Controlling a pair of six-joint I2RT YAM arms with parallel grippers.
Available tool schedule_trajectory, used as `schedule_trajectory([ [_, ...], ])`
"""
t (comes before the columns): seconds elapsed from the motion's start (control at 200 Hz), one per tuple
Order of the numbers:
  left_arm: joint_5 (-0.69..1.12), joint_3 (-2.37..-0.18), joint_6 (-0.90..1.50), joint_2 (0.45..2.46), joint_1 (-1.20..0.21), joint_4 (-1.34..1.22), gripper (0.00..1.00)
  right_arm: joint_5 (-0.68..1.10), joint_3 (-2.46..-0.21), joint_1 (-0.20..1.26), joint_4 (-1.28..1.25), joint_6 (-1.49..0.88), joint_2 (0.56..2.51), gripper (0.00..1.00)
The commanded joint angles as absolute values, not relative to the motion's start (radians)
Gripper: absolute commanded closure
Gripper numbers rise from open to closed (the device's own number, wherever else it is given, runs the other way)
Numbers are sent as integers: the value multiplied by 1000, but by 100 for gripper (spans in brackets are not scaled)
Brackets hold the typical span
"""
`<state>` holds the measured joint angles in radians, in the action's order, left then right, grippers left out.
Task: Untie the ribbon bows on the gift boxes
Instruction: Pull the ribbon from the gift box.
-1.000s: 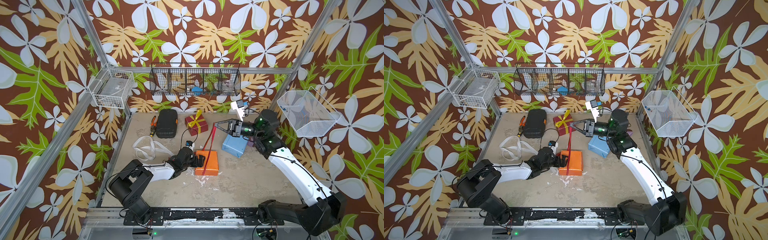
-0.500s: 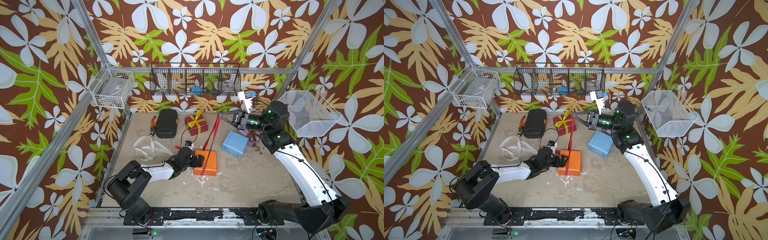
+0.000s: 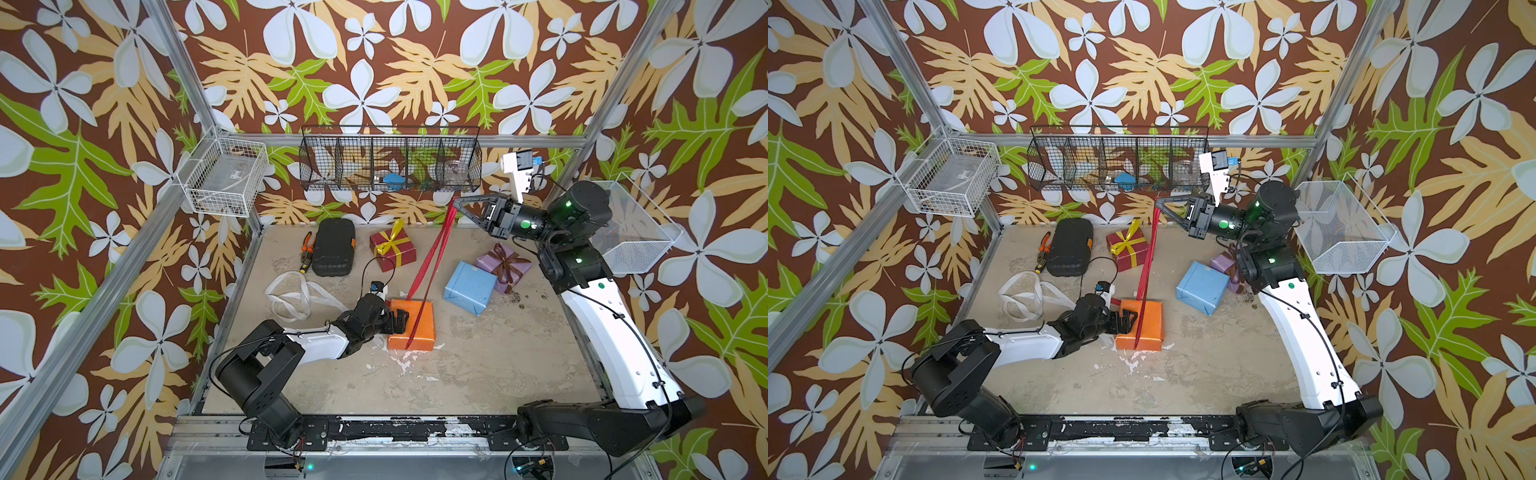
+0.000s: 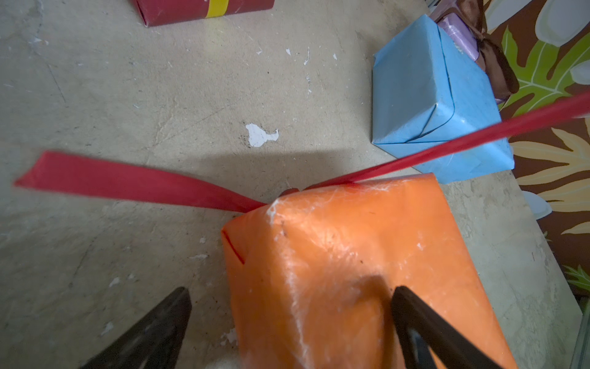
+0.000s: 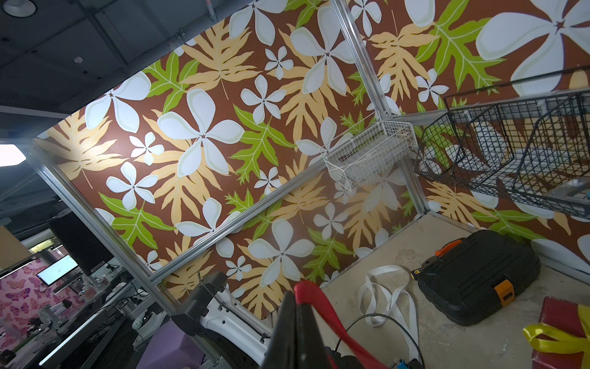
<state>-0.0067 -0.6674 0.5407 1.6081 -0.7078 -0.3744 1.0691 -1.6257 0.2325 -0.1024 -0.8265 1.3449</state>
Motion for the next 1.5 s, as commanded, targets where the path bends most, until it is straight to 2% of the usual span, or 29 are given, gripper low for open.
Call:
schedule_trajectory([
  [0.0, -37, -658, 479, 1623, -707, -167, 0, 1059, -1665, 215, -161, -839, 1346, 100],
  [0.49, -43, -650, 478, 1626, -707, -163, 0, 1093, -1782, 84, -182, -899, 1383, 100],
  [0.886, -42, -703, 467, 1551, -707, -99, 0, 1079, -1324, 90, -352, -927, 1219, 100],
  [1.076, -34, -784, 405, 1365, -707, -82, 0, 1014, -1257, 175, -222, -795, 1199, 100],
  [1.296, 164, -817, 264, 1147, -706, -315, 0, 968, -1285, 285, -135, -716, 1215, 100],
  [1.491, 299, -781, 188, 1131, -707, -529, 0, 943, -1313, 317, -53, -660, 1232, 100],
])
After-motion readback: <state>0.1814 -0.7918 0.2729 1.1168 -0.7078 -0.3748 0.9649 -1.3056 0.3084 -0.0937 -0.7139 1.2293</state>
